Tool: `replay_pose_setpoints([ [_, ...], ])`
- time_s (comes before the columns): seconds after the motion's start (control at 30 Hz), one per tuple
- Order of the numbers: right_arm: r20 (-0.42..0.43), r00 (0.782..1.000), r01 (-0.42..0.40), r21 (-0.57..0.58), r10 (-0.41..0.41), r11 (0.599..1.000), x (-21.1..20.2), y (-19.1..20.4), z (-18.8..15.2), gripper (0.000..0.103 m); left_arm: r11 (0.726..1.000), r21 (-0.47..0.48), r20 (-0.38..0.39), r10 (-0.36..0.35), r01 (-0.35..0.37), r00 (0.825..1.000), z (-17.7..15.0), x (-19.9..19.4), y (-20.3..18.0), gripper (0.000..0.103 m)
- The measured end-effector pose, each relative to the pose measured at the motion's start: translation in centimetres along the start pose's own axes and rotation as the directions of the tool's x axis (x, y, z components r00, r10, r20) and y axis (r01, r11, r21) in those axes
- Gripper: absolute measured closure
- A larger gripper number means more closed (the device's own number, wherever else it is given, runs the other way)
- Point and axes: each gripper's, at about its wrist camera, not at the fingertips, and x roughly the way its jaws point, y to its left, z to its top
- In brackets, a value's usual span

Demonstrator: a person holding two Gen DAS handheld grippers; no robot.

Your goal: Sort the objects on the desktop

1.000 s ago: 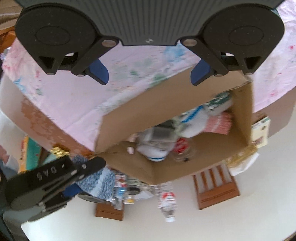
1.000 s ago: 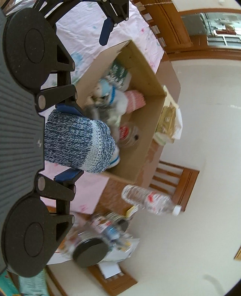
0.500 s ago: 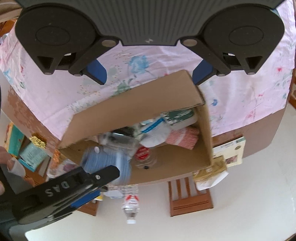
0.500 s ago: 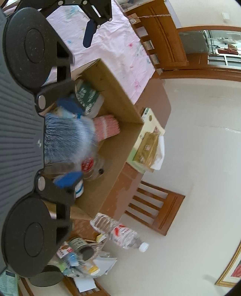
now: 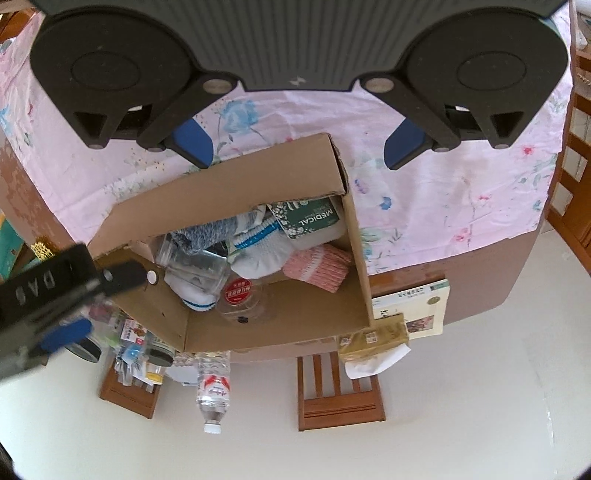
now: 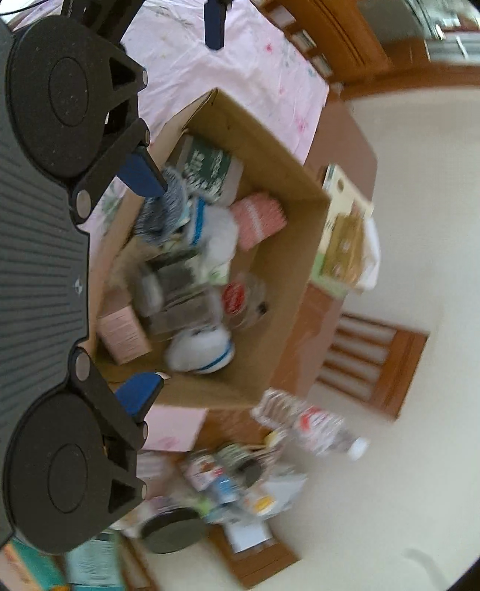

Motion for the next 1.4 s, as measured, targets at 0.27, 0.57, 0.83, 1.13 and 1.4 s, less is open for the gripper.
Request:
replay_pose_setpoints([
  [0.27,-0.061,0.998,0.016,0.162,-0.006,0.987,-1.2,-0.3,-1.8,0.0,0.998,-0.057,-0.011,0.015,-0.016,1.0,1.5,-1.3,-0.1,0.004],
  [0.57,-0.079,0.997,0.013,0.254,0.008,0.967,-2.6,-1.0,-3.1,0.0,0.994,-0.094,0.0,0.049,-0.048,0.999,3.5,-3.1,-0.8,0.004],
  [0.83,-0.07,0.997,-0.003,0.287,0.024,0.958,-3.6,-1.4,-3.6,0.0,0.989,-0.14,0.012,0.039,-0.037,0.999,4.6,-4.1,-0.7,0.004],
  [1.13,-0.037,0.999,-0.007,0.291,0.018,0.957,-4.5,-1.5,-3.5,0.0,0.978,-0.208,-0.04,0.013,-0.02,0.999,4.9,-3.7,-0.2,0.004],
  [1.4,-0.035,0.999,-0.01,0.296,0.021,0.955,-4.6,-1.4,-3.6,0.0,0.98,-0.197,-0.051,-0.004,-0.006,0.999,5.0,-3.3,-0.7,0.004],
])
